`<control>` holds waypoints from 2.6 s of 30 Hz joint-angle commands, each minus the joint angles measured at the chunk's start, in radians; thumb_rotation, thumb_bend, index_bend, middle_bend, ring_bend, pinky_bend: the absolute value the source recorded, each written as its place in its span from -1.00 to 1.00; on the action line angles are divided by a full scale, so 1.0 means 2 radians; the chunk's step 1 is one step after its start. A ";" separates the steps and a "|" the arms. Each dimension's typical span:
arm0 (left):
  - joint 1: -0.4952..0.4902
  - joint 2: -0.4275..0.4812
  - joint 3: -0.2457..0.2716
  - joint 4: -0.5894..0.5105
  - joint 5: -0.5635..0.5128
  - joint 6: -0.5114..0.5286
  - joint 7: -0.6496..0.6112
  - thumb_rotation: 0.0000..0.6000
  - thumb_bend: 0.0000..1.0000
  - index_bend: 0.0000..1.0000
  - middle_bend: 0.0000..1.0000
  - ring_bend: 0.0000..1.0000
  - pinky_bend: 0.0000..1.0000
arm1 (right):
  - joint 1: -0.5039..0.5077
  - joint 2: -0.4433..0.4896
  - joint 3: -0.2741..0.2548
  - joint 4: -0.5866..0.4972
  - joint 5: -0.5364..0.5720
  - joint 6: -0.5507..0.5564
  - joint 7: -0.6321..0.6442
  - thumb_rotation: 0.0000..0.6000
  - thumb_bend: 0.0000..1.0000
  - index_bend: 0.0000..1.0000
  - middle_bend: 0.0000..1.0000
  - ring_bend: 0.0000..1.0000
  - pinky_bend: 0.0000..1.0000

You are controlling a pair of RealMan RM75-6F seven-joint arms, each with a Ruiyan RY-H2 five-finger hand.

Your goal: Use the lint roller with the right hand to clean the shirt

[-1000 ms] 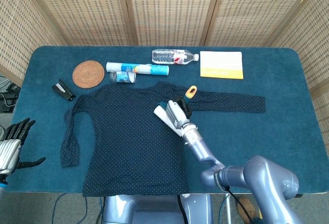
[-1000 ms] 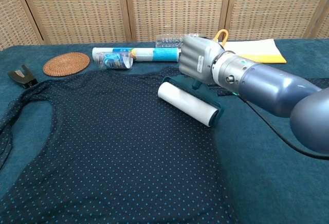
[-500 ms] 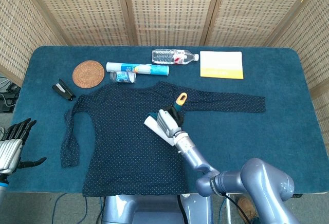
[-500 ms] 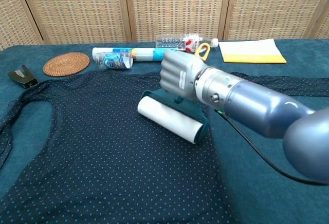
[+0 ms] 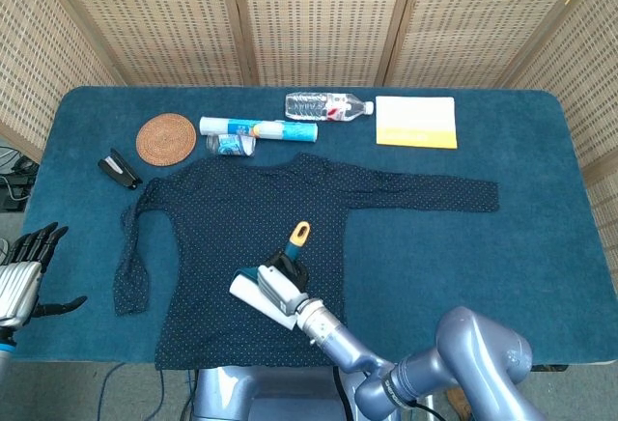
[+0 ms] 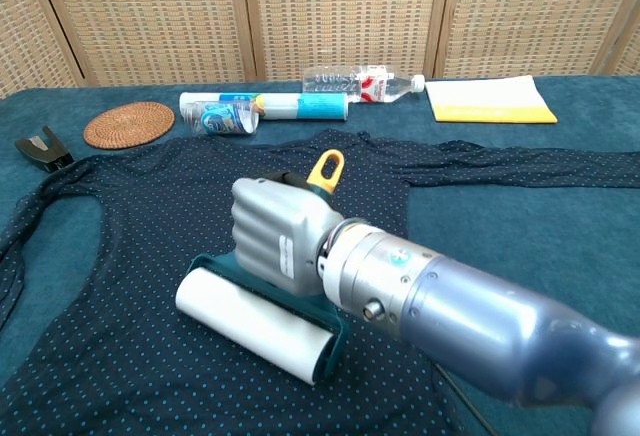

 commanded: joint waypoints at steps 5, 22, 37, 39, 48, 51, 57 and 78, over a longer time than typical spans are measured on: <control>0.000 0.000 0.000 0.000 0.000 0.001 0.000 1.00 -1.00 -1.00 -1.00 -1.00 -1.00 | -0.009 0.003 -0.001 -0.004 -0.007 -0.002 -0.006 1.00 0.52 0.39 1.00 1.00 1.00; -0.001 -0.003 0.000 -0.001 -0.004 -0.002 0.008 1.00 -1.00 -1.00 -1.00 -1.00 -1.00 | -0.048 0.053 0.015 0.135 0.010 -0.035 0.062 1.00 0.51 0.38 1.00 1.00 1.00; -0.001 -0.003 0.001 -0.003 -0.003 0.000 0.010 1.00 -1.00 -1.00 -1.00 -1.00 -1.00 | -0.076 0.048 0.039 0.152 -0.006 -0.011 0.084 1.00 -0.60 -0.61 0.99 1.00 1.00; 0.000 -0.002 0.001 -0.004 0.000 0.002 0.007 1.00 -1.00 -1.00 -1.00 -1.00 -1.00 | -0.082 0.057 0.046 0.133 -0.009 0.005 0.083 1.00 -0.77 -0.96 0.97 1.00 1.00; 0.006 0.002 0.005 -0.005 0.017 0.017 -0.004 1.00 -1.00 -1.00 -1.00 -1.00 -1.00 | -0.127 0.155 0.051 0.017 -0.044 0.054 0.155 1.00 -0.91 -1.00 0.96 1.00 1.00; 0.011 0.006 0.008 -0.009 0.031 0.030 -0.009 1.00 -1.00 -1.00 -1.00 -1.00 -1.00 | -0.158 0.210 0.054 -0.032 -0.065 0.064 0.247 1.00 -0.94 -1.00 0.95 1.00 1.00; 0.021 0.012 0.016 -0.013 0.056 0.052 -0.021 1.00 -1.00 -1.00 -1.00 -1.00 -1.00 | -0.227 0.303 0.061 -0.140 -0.088 0.084 0.441 1.00 -1.00 -1.00 0.81 0.97 1.00; 0.051 0.007 0.024 -0.006 0.104 0.121 -0.023 1.00 -1.00 -1.00 -1.00 -1.00 -1.00 | -0.454 0.335 -0.021 -0.073 -0.279 0.191 0.794 1.00 -1.00 -1.00 -1.00 -1.00 -1.00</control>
